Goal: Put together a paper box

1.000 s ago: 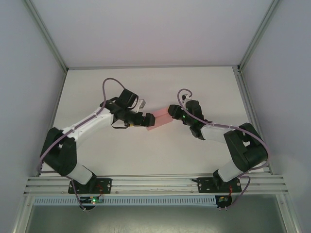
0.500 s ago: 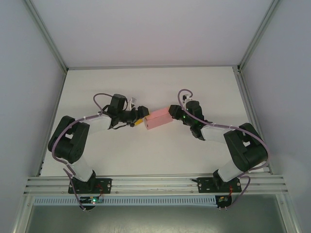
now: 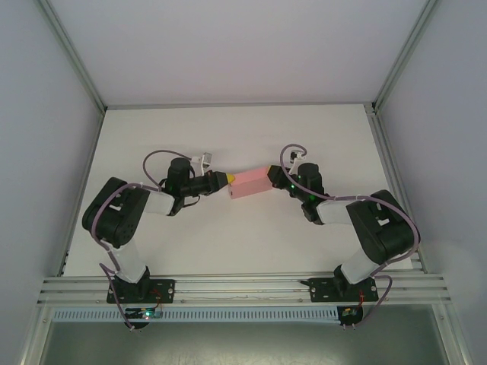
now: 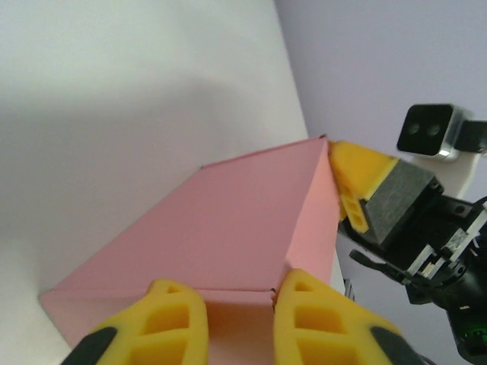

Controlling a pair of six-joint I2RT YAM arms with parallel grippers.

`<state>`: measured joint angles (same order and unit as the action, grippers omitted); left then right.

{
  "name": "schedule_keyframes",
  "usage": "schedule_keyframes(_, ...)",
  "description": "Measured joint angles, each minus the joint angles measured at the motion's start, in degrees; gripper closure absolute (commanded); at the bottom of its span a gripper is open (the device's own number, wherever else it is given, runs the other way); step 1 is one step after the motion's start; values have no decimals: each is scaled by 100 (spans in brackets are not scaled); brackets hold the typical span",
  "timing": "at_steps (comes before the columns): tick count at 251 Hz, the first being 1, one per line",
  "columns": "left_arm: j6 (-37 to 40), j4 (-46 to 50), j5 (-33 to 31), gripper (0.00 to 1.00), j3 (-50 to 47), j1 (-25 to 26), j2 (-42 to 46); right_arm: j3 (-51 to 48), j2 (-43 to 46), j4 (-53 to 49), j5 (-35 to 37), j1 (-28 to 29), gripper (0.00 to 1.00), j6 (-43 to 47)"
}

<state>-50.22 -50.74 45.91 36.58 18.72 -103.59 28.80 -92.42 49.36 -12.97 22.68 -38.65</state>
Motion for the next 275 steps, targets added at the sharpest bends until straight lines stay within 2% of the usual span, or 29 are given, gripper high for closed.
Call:
schedule_keyframes(25,0,-765,-7,92,-120,-2,-225,-188,-9,354,-22,-20,100,208)
schedule_keyframes(44,72,-907,-57,89,-140,-2,-247,-219,-9,468,-46,-24,100,350)
schedule_keyframes(53,155,-883,-116,83,-116,-2,-232,-216,-9,476,-72,-37,100,404)
schedule_keyframes(63,284,-734,-162,69,-50,-2,-190,-199,9,435,-96,-46,98,444)
schedule_keyframes(82,555,-195,-256,65,114,0,-59,-61,79,122,-103,-59,94,503)
schedule_keyframes(106,811,699,-306,42,396,2,125,354,138,-649,-129,-83,88,570)
schedule_keyframes(112,852,990,-313,24,501,2,166,474,144,-879,-129,-83,86,573)
schedule_keyframes(116,940,1202,-310,4,584,2,195,579,144,-1056,-129,-85,84,584)
schedule_keyframes(119,975,1401,-319,0,656,4,212,645,144,-1182,-131,-85,81,581)
schedule_keyframes(150,1325,2911,-446,0,1449,81,352,1482,140,-2706,-216,-92,72,584)
schedule_keyframes(162,1467,3480,-573,0,1725,107,435,1790,140,-3180,-260,-101,56,608)
schedule_keyframes(175,1631,4015,-723,0,1967,120,540,2120,140,-3604,-341,-109,47,649)
schedule_keyframes(187,1794,4564,-955,0,2192,125,678,2393,140,-3930,-402,-120,34,769)
schedule_keyframes(202,1996,5261,-1349,0,2472,140,896,2708,140,-4299,-514,-170,27,957)
schedule_keyframes(218,2181,5974,-1882,0,2771,142,1154,3016,140,-4649,-693,-236,2,1285)
schedule_keyframes(248,2441,6970,-2946,0,3115,98,1690,3663,140,-5383,-1097,-310,2,2374)
schedule_keyframes(275,2610,7556,-3744,0,3110,-79,2249,4210,144,-6067,-1526,-238,2,4251)
